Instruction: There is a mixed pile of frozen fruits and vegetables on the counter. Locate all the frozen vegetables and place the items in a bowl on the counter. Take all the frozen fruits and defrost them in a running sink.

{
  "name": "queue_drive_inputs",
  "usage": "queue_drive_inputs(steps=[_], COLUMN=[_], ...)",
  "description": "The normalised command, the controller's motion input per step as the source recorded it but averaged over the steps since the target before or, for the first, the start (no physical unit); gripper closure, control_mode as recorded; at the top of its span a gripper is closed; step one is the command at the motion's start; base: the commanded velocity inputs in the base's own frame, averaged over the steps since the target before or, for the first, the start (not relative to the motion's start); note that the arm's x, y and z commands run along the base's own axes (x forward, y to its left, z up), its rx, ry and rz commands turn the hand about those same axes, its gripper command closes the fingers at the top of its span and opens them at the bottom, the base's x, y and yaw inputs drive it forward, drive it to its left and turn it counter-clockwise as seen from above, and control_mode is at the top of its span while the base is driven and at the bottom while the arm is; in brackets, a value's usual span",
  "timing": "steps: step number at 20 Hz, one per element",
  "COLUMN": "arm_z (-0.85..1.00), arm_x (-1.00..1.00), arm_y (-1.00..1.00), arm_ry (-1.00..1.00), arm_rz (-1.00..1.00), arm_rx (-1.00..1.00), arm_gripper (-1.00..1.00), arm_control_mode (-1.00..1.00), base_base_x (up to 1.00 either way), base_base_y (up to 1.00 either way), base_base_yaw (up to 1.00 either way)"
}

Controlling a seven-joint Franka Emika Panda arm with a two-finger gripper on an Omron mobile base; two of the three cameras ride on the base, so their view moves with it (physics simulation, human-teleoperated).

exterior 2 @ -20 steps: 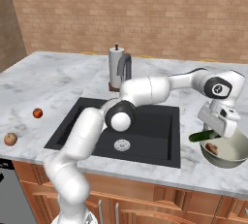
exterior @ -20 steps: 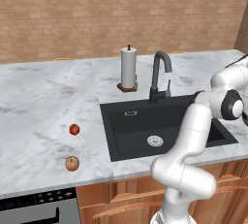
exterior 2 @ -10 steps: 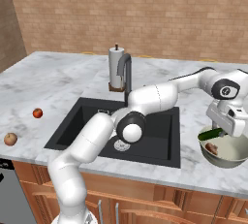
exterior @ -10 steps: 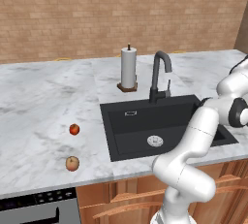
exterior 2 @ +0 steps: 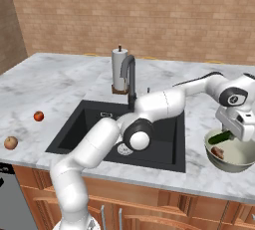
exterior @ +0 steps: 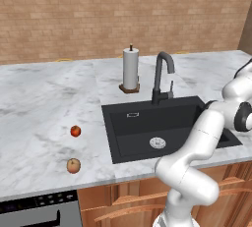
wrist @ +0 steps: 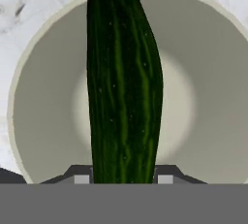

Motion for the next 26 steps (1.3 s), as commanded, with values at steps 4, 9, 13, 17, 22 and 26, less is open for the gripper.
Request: queue_drive_inputs(steps=[4,9,13,17,22,26], arm_z=[-0.32,-0.19,-0.13,-0.20,-0.42,-0.18], arm_x=[-0.02,-0.08,-0.08,-0.11,-0.08,0.00], arm_y=[0.00,0.12,0.32,0.12,-0.12,-0.14], arm_ry=[-0.08,0.00,0.04,0.01,-0.06,-0.02], arm_rz=[0.04,0.01,-0.02,0.00,0.01,0.01], arm_rx=[-0.14,-0.08,-0.09,-0.06,0.00,0.00], arm_gripper=[1.00,1.00,1.00,1.00,1.00,-1.00], arm_control_mode=[-1.00,-1.00,-1.00,-1.00,-1.00,-1.00], base_base_x=[0.00,0.00,0.00,0.00,0.00,0.00], base_base_y=[0.00,0.00,0.00,0.00,0.00,0.00], base_base_yaw=[0.00,0.00,0.00,0.00,0.00,0.00])
